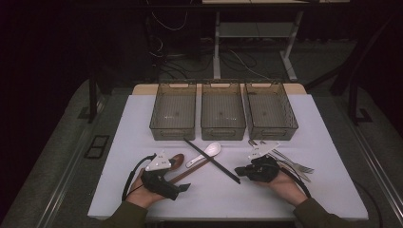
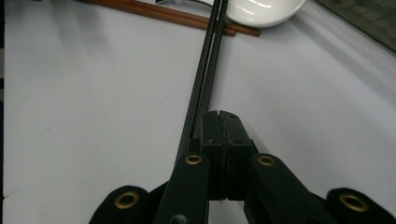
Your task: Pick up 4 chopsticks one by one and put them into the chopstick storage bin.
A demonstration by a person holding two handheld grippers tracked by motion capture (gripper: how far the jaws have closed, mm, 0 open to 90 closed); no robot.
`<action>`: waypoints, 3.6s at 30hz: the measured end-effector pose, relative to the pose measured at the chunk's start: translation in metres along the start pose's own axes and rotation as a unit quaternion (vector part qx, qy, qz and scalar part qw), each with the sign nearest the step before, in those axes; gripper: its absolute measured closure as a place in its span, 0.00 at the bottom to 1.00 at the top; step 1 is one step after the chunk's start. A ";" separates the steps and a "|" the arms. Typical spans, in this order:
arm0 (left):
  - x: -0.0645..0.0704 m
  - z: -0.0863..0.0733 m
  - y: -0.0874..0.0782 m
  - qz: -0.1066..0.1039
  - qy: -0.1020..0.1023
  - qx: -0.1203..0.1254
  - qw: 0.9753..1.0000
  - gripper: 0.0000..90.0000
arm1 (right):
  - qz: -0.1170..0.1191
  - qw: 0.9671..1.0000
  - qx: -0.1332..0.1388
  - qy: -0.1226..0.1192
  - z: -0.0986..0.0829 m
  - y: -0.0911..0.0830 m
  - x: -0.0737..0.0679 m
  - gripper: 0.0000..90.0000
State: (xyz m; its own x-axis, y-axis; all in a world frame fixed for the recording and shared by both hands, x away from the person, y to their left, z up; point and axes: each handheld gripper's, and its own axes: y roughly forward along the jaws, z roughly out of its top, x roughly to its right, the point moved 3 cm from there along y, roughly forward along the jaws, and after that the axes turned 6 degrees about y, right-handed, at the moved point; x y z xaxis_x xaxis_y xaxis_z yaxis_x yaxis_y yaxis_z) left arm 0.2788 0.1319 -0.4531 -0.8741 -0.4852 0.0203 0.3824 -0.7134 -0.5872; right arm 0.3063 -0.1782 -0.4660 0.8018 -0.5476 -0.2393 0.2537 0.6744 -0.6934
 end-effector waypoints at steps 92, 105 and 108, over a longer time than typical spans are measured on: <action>0.000 0.003 0.004 0.001 0.002 -0.007 1.000 0.00 | -0.048 0.992 0.111 0.033 -0.027 -0.056 0.014 0.25; -0.018 0.016 0.007 0.042 -0.013 -0.007 0.999 0.18 | -0.078 0.986 0.129 0.064 -0.066 -0.088 0.024 0.21; -0.026 0.021 0.010 0.052 -0.024 -0.008 0.998 0.30 | -0.078 0.986 0.131 0.061 -0.067 -0.089 0.022 0.21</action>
State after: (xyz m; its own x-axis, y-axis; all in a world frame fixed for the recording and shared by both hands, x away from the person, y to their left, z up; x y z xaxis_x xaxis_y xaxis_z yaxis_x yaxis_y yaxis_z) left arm 0.3120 0.1268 -0.4423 -0.8147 -0.5799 -0.0036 0.4650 -0.6496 -0.6015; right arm 0.2652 -0.2829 -0.4548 0.6754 -0.6991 -0.2347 0.5121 0.6737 -0.5328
